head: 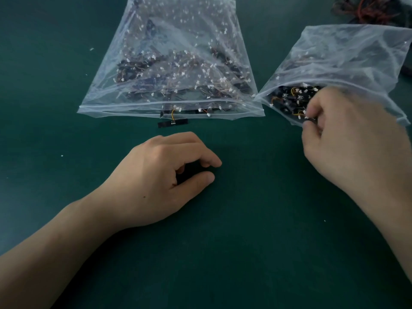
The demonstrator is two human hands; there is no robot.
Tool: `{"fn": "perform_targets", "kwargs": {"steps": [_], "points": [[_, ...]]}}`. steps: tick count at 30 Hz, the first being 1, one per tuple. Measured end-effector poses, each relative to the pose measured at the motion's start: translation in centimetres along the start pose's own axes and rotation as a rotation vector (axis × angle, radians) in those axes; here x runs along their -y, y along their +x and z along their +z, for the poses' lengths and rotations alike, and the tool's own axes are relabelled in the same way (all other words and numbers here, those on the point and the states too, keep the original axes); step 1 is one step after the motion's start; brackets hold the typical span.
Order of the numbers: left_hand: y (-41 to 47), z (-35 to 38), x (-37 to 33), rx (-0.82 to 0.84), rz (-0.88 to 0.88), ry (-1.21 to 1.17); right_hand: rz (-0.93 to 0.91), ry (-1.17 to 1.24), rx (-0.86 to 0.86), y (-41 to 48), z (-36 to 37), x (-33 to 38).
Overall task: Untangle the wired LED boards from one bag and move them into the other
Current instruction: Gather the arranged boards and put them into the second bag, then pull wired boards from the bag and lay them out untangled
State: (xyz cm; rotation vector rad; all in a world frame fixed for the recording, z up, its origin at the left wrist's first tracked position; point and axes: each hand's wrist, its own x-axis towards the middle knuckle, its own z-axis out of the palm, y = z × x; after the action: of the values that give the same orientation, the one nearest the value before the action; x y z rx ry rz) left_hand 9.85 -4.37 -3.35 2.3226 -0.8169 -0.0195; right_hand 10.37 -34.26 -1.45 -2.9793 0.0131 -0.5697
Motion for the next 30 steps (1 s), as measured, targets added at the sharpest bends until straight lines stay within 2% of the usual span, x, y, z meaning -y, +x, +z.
{"fn": "perform_targets", "kwargs": {"steps": [4, 11, 16, 21, 23, 25, 27, 30], "points": [[0.0, 0.0, 0.0, 0.002, -0.005, 0.001, 0.065, -0.143, 0.112, -0.6, 0.2, 0.5], [0.1, 0.0, 0.0, 0.009, -0.002, 0.012, -0.067, 0.12, 0.204, -0.8, 0.2, 1.2], [0.1, 0.1, 0.0, 0.004, 0.002, 0.012, -0.029, 0.118, 0.169, -0.4, 0.3, 0.6], [0.1, 0.1, 0.0, 0.001, -0.007, 0.012, -0.248, 0.287, 0.125, -0.9, 0.1, 1.9], [0.1, 0.1, 0.0, 0.004, -0.011, 0.011, -0.254, 0.21, -0.017, -0.8, 0.2, 1.9], [0.1, 0.1, -0.1, 0.005, -0.018, 0.008, -0.163, 0.039, -0.107, -0.6, 0.1, 2.2], [0.1, 0.0, -0.2, -0.006, -0.025, 0.011, -0.194, 0.016, -0.074, -1.1, 0.1, 3.4], [0.2, 0.2, -0.3, -0.048, -0.027, 0.034, -0.356, 0.118, 0.08, -2.2, 0.5, 5.3]]}}
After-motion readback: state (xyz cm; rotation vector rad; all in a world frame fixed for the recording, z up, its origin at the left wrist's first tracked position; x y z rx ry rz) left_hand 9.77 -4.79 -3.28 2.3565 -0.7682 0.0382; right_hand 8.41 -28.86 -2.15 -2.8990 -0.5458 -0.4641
